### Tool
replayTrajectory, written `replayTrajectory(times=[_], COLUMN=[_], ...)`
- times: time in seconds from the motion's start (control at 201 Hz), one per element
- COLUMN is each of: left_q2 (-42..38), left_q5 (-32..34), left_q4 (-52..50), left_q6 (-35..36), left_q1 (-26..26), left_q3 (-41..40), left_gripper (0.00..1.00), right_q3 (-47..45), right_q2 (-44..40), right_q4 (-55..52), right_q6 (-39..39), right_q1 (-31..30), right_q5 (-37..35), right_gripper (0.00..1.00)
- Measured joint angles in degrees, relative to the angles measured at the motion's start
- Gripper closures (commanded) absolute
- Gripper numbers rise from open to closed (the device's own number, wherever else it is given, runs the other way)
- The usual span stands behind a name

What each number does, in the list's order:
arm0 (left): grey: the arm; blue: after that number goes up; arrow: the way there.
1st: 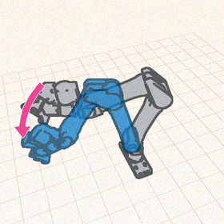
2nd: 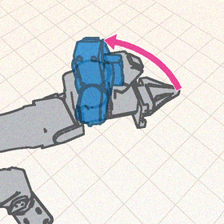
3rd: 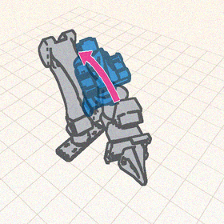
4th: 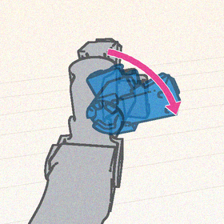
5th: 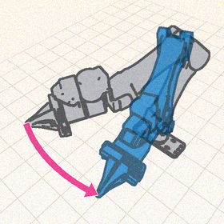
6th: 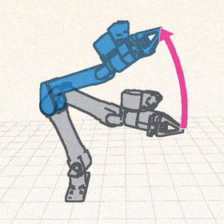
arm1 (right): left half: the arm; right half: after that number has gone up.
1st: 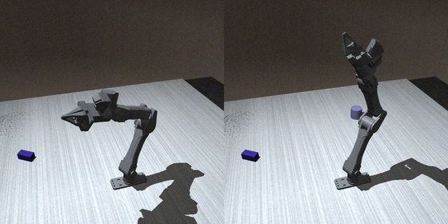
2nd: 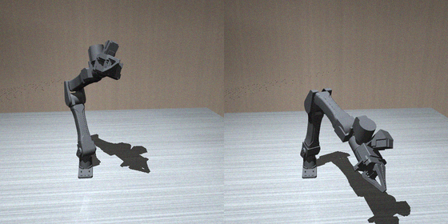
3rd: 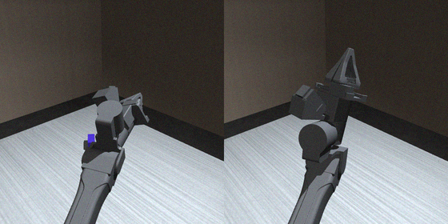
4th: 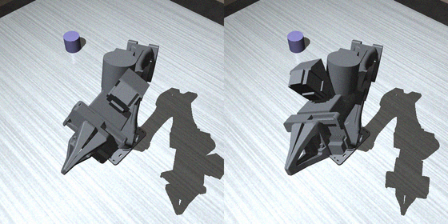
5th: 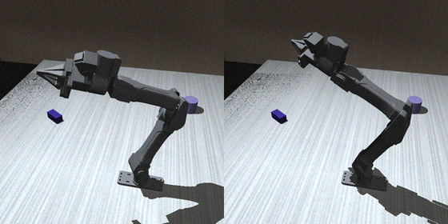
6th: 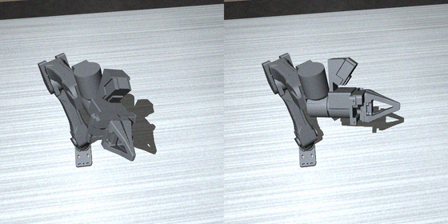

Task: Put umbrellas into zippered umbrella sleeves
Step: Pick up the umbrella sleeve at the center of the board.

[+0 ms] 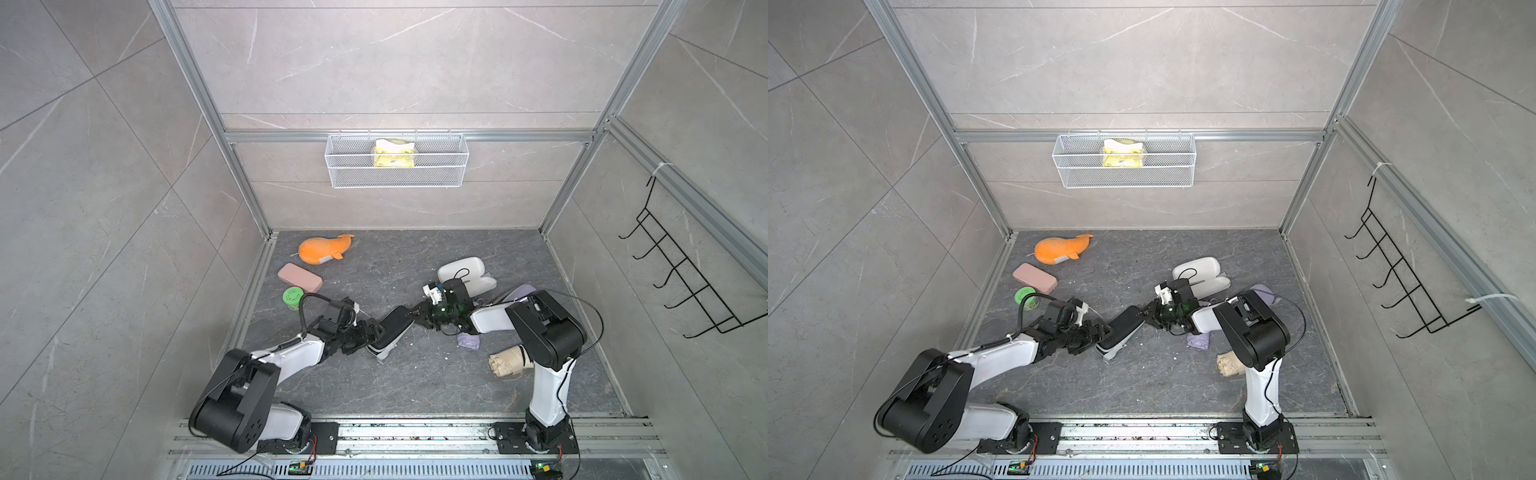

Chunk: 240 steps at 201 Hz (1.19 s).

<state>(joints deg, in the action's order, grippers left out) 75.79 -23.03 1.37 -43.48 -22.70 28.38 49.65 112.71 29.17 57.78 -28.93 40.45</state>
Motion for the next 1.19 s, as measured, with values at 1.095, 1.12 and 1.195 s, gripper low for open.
replayTrajectory(times=[1.095,1.12,1.195], left_q2=[4.8,5.2,6.7], left_q5=[6.1,6.1,5.8], left_q4=[38.4,38.6,41.2], left_q6=[-33.7,-33.2,-32.9], left_q1=[-5.0,-5.0,-4.5], left_q3=[-15.1,-15.0,-14.8], left_gripper=[0.50,0.55,0.66], right_q3=[-7.8,-7.9,-8.2], right_q2=[-0.7,-0.7,-0.7], right_q4=[15.4,15.5,15.7], right_q6=[21.5,21.3,21.0], right_q1=[-4.3,-4.3,-4.1], right_q5=[-10.2,-10.3,-11.1], right_gripper=[0.85,0.83,0.76])
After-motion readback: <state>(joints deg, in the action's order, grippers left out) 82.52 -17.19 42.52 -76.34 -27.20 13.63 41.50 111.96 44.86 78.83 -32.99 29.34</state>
